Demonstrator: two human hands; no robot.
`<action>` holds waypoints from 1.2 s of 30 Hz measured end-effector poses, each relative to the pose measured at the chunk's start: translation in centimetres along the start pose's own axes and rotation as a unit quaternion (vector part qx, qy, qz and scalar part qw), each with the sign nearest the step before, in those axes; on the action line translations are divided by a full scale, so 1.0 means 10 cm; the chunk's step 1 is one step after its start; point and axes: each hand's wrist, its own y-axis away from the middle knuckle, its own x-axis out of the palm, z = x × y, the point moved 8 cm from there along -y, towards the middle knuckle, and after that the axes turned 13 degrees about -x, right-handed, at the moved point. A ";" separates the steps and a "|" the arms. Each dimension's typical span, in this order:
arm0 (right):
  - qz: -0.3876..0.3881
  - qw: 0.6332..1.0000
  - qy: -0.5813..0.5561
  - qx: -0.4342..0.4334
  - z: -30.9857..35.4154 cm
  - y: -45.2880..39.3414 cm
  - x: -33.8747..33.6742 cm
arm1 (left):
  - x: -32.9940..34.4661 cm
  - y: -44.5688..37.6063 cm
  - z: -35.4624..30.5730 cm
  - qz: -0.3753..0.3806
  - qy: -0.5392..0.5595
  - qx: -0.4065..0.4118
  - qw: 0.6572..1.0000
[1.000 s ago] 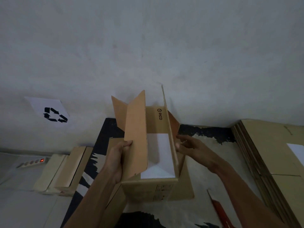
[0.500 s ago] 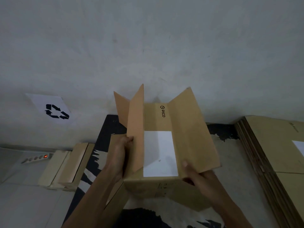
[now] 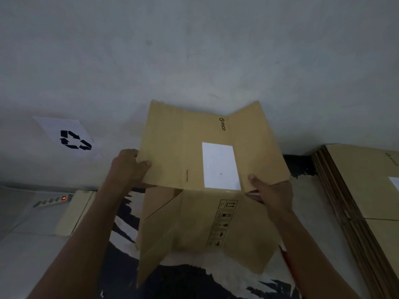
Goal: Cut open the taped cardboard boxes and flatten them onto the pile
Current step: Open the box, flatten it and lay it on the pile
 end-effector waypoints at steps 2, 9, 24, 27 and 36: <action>0.014 0.999 -0.039 0.019 0.04 -0.06 0.01 | 0.12 -0.11 0.19 0.055 0.048 -0.049 0.996; 0.100 0.991 0.083 0.038 0.07 -0.15 -0.12 | -0.10 -0.24 0.35 0.034 0.028 -0.086 0.995; 0.026 0.971 0.180 -0.155 0.30 -0.11 0.09 | -0.07 -0.58 0.32 0.001 -0.009 -0.060 0.998; -0.049 0.951 0.257 -0.162 0.15 -0.24 0.08 | 0.07 -0.75 0.36 -0.002 0.004 -0.060 0.998; -0.006 0.955 0.288 -0.072 -0.65 -0.24 0.04 | 0.54 -1.00 1.10 0.074 0.145 -0.173 0.971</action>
